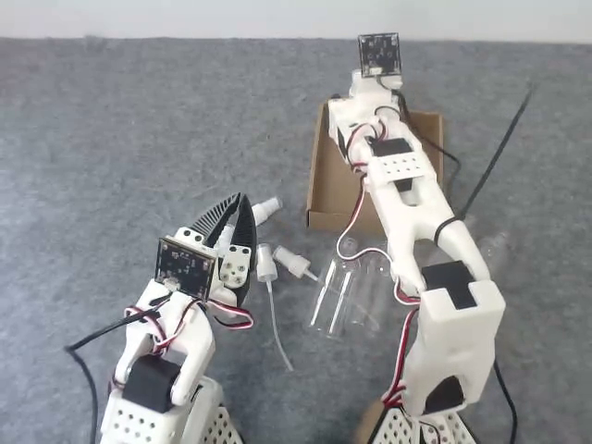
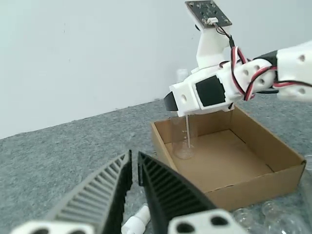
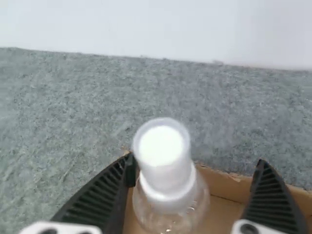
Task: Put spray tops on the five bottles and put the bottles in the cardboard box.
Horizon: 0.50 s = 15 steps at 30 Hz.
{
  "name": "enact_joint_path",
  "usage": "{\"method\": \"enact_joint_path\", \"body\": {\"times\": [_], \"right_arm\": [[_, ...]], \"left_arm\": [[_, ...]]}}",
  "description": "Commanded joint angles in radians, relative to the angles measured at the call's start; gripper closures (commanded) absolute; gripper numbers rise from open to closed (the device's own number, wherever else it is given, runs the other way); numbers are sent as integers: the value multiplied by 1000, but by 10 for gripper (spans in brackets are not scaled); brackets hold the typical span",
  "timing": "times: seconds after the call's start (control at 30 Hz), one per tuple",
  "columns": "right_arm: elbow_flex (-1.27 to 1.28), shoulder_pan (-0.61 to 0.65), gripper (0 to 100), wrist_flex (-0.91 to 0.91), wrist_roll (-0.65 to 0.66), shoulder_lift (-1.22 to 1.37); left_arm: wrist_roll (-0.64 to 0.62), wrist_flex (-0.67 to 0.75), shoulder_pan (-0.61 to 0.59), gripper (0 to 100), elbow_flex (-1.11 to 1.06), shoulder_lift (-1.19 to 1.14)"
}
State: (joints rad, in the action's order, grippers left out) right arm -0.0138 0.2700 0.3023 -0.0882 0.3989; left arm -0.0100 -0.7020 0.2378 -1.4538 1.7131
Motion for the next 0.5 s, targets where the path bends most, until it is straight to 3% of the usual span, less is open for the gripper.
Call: {"method": "enact_joint_path", "body": {"times": [0.0, 0.47], "right_arm": [[-80, 19, 686, 51, 17, -61], [-78, 48, 686, 343, 23, -363]], "left_arm": [[5, 34, 0, 988, 2, 12], [5, 34, 0, 988, 2, 12]]}}
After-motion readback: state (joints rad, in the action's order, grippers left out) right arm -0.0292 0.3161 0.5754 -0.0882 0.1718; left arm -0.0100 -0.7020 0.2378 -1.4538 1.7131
